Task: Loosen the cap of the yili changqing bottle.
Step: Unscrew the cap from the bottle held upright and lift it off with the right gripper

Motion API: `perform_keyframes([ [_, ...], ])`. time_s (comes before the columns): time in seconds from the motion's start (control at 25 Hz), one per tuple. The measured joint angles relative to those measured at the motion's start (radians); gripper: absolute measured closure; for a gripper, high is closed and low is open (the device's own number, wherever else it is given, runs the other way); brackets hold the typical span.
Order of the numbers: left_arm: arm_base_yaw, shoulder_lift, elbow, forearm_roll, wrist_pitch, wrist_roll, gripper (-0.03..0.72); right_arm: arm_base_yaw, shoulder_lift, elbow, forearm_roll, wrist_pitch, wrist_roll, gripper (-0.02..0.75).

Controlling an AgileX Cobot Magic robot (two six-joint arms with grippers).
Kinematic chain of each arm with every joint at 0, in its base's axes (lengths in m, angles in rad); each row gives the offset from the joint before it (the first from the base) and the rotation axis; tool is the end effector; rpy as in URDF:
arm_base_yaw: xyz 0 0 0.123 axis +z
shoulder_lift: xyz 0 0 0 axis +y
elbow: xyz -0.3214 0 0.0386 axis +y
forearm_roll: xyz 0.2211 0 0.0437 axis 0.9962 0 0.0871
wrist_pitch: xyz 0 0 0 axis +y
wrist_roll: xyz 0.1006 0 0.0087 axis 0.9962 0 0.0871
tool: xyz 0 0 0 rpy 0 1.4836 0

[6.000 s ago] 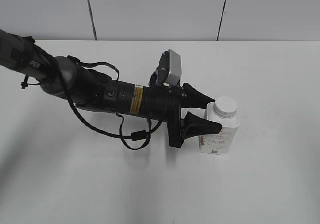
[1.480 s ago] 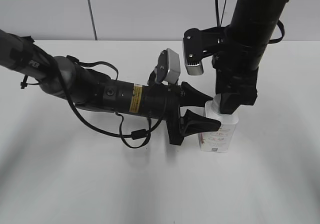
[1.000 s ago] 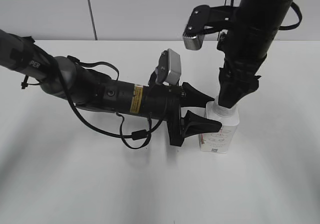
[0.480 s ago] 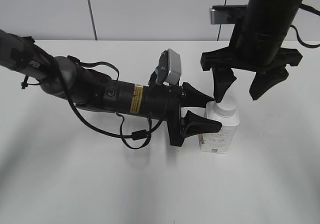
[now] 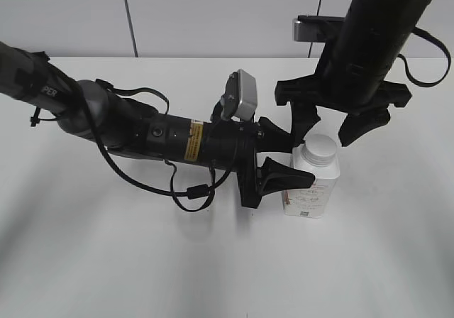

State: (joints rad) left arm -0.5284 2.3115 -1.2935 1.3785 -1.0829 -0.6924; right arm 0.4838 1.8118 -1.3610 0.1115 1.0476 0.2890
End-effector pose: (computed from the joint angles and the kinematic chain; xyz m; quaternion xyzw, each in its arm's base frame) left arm 0.3364 -0.2977 0.1411 0.5772 0.5518 -0.4501 0.3998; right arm 0.3039 0.1707 0.2697 -0.0730 0.9929 0.0766 0.0548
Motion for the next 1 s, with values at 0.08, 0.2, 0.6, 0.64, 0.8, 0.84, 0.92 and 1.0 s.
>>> perform_keyframes([
  [0.08,0.0,0.0,0.0,0.0,0.0,0.0,0.253,0.0,0.014,0.0,-0.01,0.001,0.018,0.171],
  [0.2,0.0,0.0,0.0,0.0,0.0,0.0,0.253,0.0,0.033,0.0,-0.019,0.004,0.029,0.171],
  [0.6,0.0,0.0,0.0,0.001,0.0,0.0,0.253,0.0,0.037,0.0,-0.016,0.018,0.035,0.346],
  [0.64,0.0,0.0,0.0,0.001,-0.001,0.0,0.253,0.0,0.037,0.0,-0.016,0.02,0.035,0.346],
  [0.8,0.0,0.0,0.0,0.001,-0.001,0.0,0.253,0.0,0.037,0.0,-0.016,0.022,-0.019,0.346],
  [0.84,0.0,0.0,0.0,0.001,-0.001,0.0,0.253,0.0,0.037,0.0,-0.016,0.022,-0.068,0.346],
  [0.92,0.0,0.0,0.0,0.001,-0.001,0.0,0.253,0.0,0.037,0.0,-0.016,0.022,-0.216,0.346],
  [1.0,0.0,0.0,0.0,0.001,-0.001,0.0,0.253,0.0,0.037,0.0,-0.016,0.022,-0.447,0.346],
])
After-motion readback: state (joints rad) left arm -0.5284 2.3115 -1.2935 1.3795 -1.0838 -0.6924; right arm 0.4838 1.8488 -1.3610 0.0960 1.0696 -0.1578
